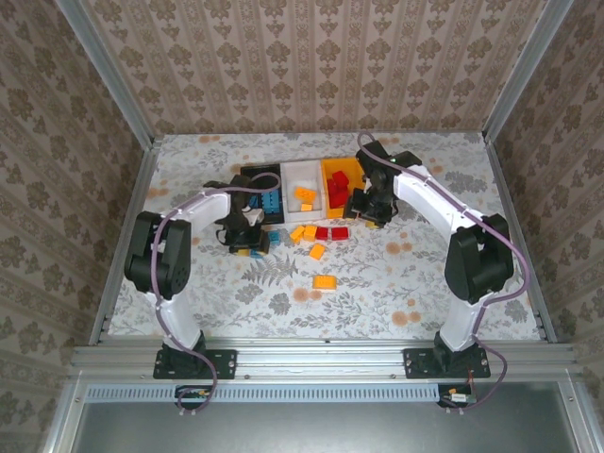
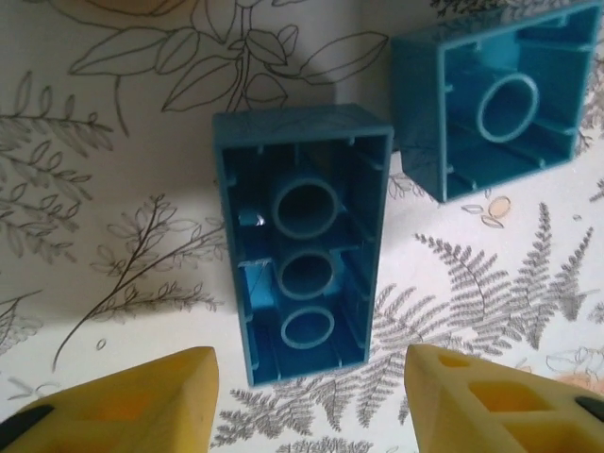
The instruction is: Sort the legos into containers by color
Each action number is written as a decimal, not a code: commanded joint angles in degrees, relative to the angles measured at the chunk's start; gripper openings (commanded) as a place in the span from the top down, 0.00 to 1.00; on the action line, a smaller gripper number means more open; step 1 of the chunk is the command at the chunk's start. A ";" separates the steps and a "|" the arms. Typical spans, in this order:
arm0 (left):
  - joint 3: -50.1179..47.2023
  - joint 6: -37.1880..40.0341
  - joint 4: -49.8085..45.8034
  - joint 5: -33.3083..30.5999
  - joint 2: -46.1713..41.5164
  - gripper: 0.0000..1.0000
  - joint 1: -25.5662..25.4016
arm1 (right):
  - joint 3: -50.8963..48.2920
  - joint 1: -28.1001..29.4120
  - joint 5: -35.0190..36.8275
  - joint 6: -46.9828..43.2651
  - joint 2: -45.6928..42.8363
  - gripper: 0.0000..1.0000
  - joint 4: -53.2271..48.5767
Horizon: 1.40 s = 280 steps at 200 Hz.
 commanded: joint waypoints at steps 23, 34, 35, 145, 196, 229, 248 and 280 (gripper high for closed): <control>-0.10 1.11 0.59 0.04 2.22 0.66 -0.62 | -0.83 0.85 1.18 1.14 -2.88 0.46 -0.23; -0.13 1.11 0.22 0.46 1.65 0.71 -0.54 | -0.97 0.90 1.27 1.24 -3.07 0.46 -0.37; -0.16 1.11 0.19 0.45 1.58 0.71 -0.54 | -0.98 0.87 1.28 1.25 -3.04 0.46 -0.35; 10.46 0.32 -7.15 5.76 -8.81 0.73 4.00 | -6.37 1.37 2.64 3.19 -7.02 0.46 0.47; 28.90 -0.45 -7.51 5.32 6.41 0.71 5.61 | -14.75 1.43 4.67 5.59 -15.76 0.46 0.28; 39.54 -1.11 -8.15 5.02 15.69 0.62 6.25 | -20.83 1.40 5.83 7.87 -22.28 0.46 -0.40; 44.49 -0.61 -9.67 4.27 19.43 0.55 6.40 | -23.14 1.34 6.53 8.79 -25.41 0.45 -1.06; 43.50 -0.62 -9.24 4.92 19.15 0.39 6.93 | -24.65 1.26 7.14 9.09 -26.93 0.44 -1.08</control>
